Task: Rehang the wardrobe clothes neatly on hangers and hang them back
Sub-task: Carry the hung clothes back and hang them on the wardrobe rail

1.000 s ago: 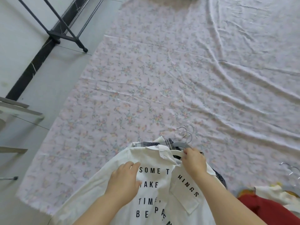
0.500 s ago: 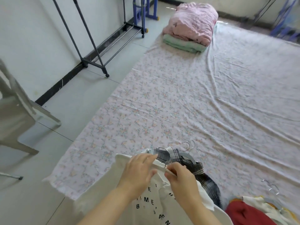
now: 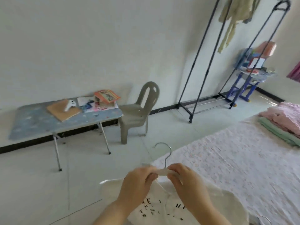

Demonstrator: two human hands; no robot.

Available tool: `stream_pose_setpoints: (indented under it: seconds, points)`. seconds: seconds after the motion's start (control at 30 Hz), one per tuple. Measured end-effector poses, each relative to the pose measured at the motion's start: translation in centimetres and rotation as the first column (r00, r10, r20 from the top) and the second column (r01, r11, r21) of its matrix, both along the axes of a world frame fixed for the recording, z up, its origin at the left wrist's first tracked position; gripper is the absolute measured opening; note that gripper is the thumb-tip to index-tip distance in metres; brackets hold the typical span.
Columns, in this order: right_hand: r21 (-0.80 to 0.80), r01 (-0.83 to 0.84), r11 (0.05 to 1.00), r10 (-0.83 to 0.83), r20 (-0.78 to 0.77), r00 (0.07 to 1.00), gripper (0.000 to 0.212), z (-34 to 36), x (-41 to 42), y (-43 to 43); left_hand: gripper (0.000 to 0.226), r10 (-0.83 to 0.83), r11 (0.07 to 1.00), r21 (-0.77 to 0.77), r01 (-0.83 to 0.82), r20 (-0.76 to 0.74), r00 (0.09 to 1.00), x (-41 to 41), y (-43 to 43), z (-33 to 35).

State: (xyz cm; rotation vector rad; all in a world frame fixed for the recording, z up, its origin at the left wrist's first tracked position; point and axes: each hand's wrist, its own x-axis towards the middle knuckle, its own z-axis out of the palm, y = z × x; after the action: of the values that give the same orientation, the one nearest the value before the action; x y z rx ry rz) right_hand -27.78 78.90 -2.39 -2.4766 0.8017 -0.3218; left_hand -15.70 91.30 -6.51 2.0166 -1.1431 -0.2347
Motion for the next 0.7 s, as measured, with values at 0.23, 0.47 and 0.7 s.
stream_pose_setpoints:
  seconds: [0.23, 0.47, 0.7]
  points:
    - [-0.369, -0.471, 0.801, 0.519, 0.038, 0.854, 0.047, 3.3, 14.4, 13.5, 0.019, 0.462, 0.887, -0.066, -0.458, 0.076, 0.884, 10.2, 19.1, 3.9]
    - [-0.445, -0.686, 0.575, 0.793, 0.099, 0.601, 0.047, 4.9, 28.3, 26.3, 0.023, 0.779, 0.627, -0.122, -0.77, 0.103, 0.618, 17.8, 34.2, 6.6]
    - [-0.501, -0.799, 0.331, 0.943, 0.213, 0.257, 0.052, 6.7, 41.6, 39.6, 0.026, 0.926, 0.368, -0.199, -0.908, 0.171, 0.338, 23.9, 47.5, 8.6]
